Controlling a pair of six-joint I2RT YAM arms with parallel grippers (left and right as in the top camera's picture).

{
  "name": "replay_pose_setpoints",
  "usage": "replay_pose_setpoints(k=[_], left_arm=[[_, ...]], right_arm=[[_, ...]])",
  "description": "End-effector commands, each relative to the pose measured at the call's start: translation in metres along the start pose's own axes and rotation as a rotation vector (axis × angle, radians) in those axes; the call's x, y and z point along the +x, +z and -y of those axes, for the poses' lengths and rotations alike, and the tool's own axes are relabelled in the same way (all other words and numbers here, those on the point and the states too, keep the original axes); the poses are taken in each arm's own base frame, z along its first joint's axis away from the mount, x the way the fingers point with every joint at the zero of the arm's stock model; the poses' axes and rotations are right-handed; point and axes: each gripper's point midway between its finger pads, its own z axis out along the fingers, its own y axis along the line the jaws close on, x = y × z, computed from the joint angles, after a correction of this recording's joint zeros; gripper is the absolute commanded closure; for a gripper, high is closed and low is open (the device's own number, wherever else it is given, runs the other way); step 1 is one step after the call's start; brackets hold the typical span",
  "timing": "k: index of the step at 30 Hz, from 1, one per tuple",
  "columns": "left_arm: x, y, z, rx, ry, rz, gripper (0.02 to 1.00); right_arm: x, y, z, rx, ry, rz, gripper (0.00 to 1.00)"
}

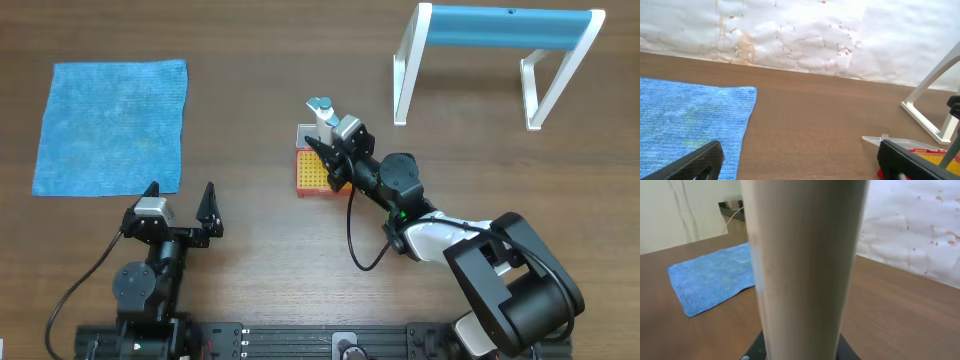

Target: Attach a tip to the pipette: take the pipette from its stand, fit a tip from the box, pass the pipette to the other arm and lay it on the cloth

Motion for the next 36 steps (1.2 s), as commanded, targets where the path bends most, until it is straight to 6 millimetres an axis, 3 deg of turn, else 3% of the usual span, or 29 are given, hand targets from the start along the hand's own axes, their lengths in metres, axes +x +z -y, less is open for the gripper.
replay_pose_setpoints(k=[1, 20, 32, 36], left_arm=[[0.002, 0.000, 0.003, 0.015, 0.020, -0.003, 0.025], [0.002, 0.000, 0.003, 0.015, 0.020, -0.003, 0.025], [0.002, 0.000, 0.003, 0.015, 0.020, -0.003, 0.023], [0.002, 0.000, 0.003, 0.015, 0.020, -0.003, 0.025]], right_arm=[[-0.005, 0.005, -0.003, -0.019, 0.006, 0.013, 0.928], [0.021, 0.005, 0.003, 0.003, 0.022, -0.062, 0.930], [0.048, -0.009, -0.002, 0.005, 0.045, -0.129, 0.928], [0.066, -0.008, -0.001, 0.005, 0.048, -0.168, 0.930]])
